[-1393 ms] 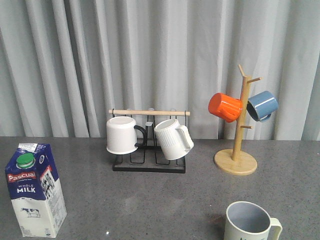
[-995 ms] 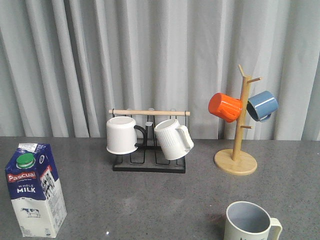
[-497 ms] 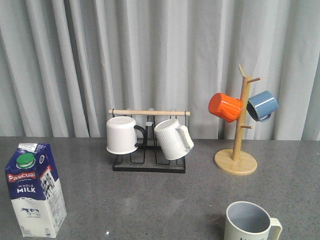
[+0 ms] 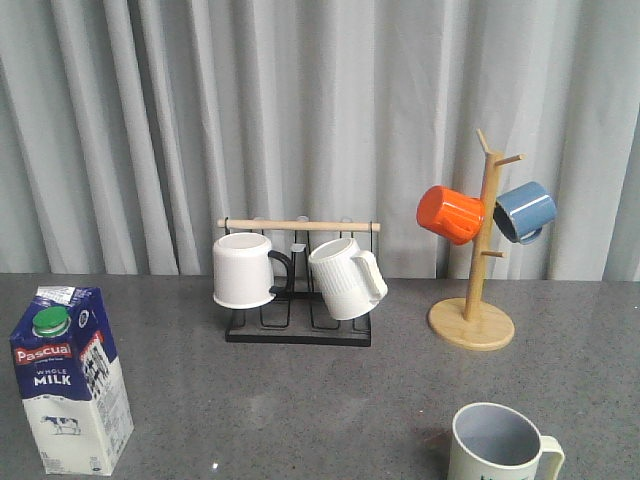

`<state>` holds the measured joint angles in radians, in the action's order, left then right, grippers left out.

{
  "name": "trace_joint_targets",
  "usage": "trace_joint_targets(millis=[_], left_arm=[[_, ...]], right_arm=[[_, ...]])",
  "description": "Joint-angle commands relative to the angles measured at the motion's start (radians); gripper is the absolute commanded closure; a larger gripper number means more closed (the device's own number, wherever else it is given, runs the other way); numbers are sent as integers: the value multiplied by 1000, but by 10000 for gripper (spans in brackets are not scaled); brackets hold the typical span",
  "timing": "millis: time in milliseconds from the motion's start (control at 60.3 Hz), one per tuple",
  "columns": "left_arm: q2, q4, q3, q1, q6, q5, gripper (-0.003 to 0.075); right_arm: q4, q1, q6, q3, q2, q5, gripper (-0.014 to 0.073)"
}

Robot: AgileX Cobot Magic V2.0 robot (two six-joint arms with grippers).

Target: Place milk next to cup

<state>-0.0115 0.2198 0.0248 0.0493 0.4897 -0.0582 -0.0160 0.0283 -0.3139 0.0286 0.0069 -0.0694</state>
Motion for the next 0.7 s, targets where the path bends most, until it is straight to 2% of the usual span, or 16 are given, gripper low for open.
trace_joint_targets(millis=[0, 133, 249, 332, 414, 514, 613, 680], left_arm=[[-12, 60, 20, -1, 8, -50, 650], [-12, 149, 20, -1, 8, -32, 547], [-12, 281, 20, -1, 8, -41, 458], [-12, 389, 19, -1, 5, -50, 426], [-12, 367, 4, -1, -19, -52, 422], [-10, 257, -75, -1, -109, 14, 422], [23, 138, -210, -1, -198, 148, 422], [79, 86, -299, -1, -239, 244, 422]], right_arm=[[0, -4, -37, 5, 10, -65, 420], [-2, -4, -60, 5, 10, -65, 214], [-41, -4, -60, 5, 10, -102, 109], [-68, -4, -63, 3, 10, -149, 100], [-63, -4, -62, -36, 10, -108, 109], [-20, -4, -26, -163, 25, 69, 115], [55, -4, 48, -348, 100, 259, 115], [74, -4, 109, -461, 171, 328, 115]])
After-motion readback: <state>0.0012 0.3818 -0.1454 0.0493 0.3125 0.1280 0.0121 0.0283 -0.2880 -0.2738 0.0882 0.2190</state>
